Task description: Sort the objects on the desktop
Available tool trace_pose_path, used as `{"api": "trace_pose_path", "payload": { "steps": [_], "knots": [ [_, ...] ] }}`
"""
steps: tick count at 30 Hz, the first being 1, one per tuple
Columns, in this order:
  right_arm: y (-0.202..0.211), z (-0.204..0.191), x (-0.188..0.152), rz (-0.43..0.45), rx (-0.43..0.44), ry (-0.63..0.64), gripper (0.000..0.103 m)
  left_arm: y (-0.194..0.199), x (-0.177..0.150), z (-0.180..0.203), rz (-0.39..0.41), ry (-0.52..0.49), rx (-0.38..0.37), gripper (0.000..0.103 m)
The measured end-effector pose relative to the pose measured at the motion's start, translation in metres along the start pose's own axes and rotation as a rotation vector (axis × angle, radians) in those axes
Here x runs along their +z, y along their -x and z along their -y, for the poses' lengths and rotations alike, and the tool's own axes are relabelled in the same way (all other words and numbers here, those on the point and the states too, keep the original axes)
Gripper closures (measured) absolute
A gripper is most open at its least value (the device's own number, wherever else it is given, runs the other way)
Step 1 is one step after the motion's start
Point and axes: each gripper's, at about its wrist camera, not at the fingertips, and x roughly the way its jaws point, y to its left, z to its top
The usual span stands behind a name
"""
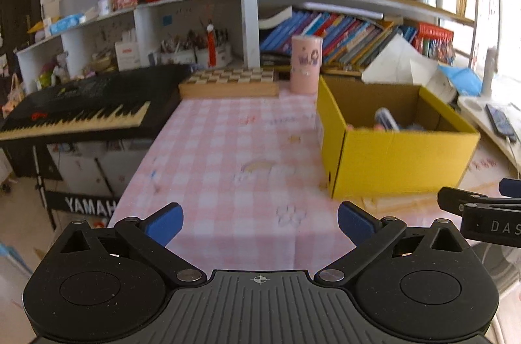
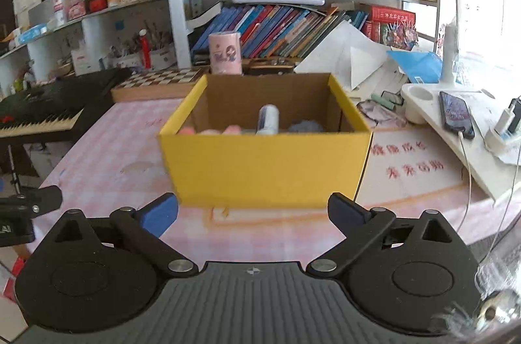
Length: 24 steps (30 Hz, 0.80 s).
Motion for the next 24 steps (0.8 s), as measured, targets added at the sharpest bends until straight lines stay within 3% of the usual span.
{"api": "trace_pose_path", "payload": {
  "steps": [10, 24],
  "knots": [
    [0.034, -0.028, -0.032, -0.027, 0.03, 0.002, 0.0, 0.024, -0.027, -0.015, -0.058, 0.001, -0.007, 0.001],
    [0.053, -0.029, -0.047, -0.056, 0.025, 0.005, 0.0, 0.034, -0.038, -0.013, -0.074, 0.004, -0.014, 0.001]
  ]
}}
